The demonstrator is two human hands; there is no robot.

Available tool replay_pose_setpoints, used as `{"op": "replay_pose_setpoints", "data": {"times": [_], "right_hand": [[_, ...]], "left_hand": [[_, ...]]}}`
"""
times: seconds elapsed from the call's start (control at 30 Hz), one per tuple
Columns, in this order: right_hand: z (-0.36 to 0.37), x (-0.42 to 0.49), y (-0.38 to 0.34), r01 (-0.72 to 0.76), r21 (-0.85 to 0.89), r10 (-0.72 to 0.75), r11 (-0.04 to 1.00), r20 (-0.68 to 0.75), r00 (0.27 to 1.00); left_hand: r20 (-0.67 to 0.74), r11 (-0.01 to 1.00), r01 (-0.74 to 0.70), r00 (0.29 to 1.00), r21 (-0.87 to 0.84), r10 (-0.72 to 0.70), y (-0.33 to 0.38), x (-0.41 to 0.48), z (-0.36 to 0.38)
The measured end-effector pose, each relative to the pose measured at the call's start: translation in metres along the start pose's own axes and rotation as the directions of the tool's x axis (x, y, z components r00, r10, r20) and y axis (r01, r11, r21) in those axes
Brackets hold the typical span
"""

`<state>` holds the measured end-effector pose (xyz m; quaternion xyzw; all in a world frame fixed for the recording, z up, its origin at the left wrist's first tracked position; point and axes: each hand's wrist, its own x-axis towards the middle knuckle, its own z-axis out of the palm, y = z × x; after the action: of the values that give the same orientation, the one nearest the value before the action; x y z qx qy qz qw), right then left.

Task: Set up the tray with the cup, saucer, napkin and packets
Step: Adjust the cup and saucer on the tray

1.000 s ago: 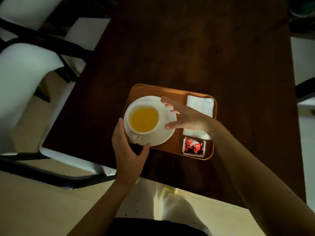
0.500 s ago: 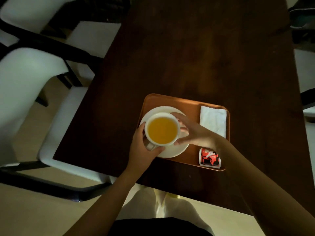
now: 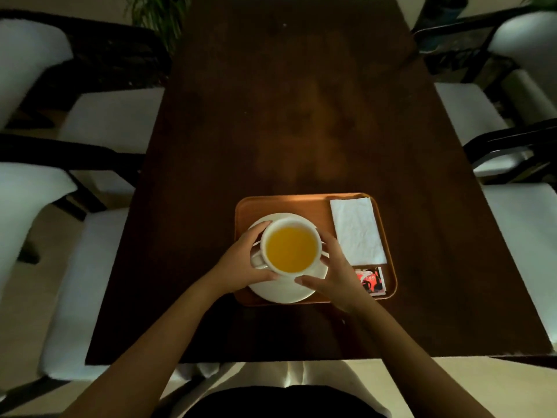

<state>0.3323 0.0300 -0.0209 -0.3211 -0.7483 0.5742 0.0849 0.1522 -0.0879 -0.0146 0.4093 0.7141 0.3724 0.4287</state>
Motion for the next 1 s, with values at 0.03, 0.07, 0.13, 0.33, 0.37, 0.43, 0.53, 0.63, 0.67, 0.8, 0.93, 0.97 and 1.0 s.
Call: {"op": "replay_pose_setpoints", "data": {"times": [0.03, 0.07, 0.13, 0.33, 0.37, 0.43, 0.53, 0.63, 0.67, 0.8, 0.93, 0.97, 1.0], "right_hand": [[0.003, -0.002, 0.001, -0.011, 0.004, 0.011, 1.0, -0.024, 1.0], [0.006, -0.004, 0.002, -0.02, 0.007, 0.021, 1.0, -0.041, 0.999], [0.011, -0.007, 0.002, -0.032, 0.01, 0.032, 0.999, -0.057, 0.998], [0.021, -0.011, 0.001, -0.038, 0.01, 0.039, 0.999, -0.102, 0.994], [0.022, -0.011, 0.0, -0.041, 0.004, 0.042, 0.999, -0.106, 0.994], [0.023, -0.011, -0.001, -0.049, -0.003, 0.049, 0.999, -0.11, 0.993], [0.023, -0.011, -0.001, -0.053, -0.017, 0.051, 0.998, -0.116, 0.992], [0.024, -0.01, -0.001, -0.065, -0.017, 0.062, 0.998, -0.116, 0.991], [0.024, -0.01, -0.001, -0.069, -0.013, 0.067, 0.998, -0.116, 0.991], [0.027, -0.011, 0.0, -0.077, -0.018, 0.074, 0.997, -0.127, 0.989], [0.022, -0.013, 0.0, -0.082, -0.038, 0.078, 0.996, -0.103, 0.992], [0.019, -0.015, 0.001, -0.09, -0.062, 0.082, 0.994, -0.113, 0.99], [0.015, -0.017, 0.002, -0.109, -0.097, 0.094, 0.989, -0.147, 0.985]], "left_hand": [[0.03, 1.0, -0.004, 1.0, 0.009, 0.003, -0.001, 0.003, -0.001], [0.055, 1.0, -0.004, 0.998, 0.02, 0.003, -0.003, 0.005, -0.002], [0.088, 0.999, 0.003, 0.996, 0.044, -0.007, -0.007, 0.007, -0.005], [0.155, 0.998, 0.001, 0.988, 0.057, -0.01, -0.012, 0.013, -0.011], [0.161, 0.998, -0.003, 0.987, 0.058, -0.007, -0.013, 0.013, -0.012], [0.171, 0.998, -0.013, 0.985, 0.056, 0.003, -0.014, 0.013, -0.014], [0.185, 0.997, -0.02, 0.983, 0.071, 0.006, -0.015, 0.014, -0.015], [0.192, 0.997, -0.014, 0.981, 0.079, -0.002, -0.015, 0.015, -0.016], [0.193, 0.997, -0.011, 0.981, 0.081, -0.005, -0.015, 0.015, -0.017], [0.196, 0.997, -0.008, 0.981, 0.079, -0.008, -0.014, 0.014, -0.018], [0.29, 0.999, 0.032, 0.957, -0.041, -0.019, -0.012, 0.012, -0.026], [0.31, 0.985, 0.056, 0.951, -0.161, -0.004, -0.01, 0.012, -0.031], [0.297, 0.955, 0.077, 0.955, -0.286, 0.012, -0.009, 0.012, -0.036]]}}
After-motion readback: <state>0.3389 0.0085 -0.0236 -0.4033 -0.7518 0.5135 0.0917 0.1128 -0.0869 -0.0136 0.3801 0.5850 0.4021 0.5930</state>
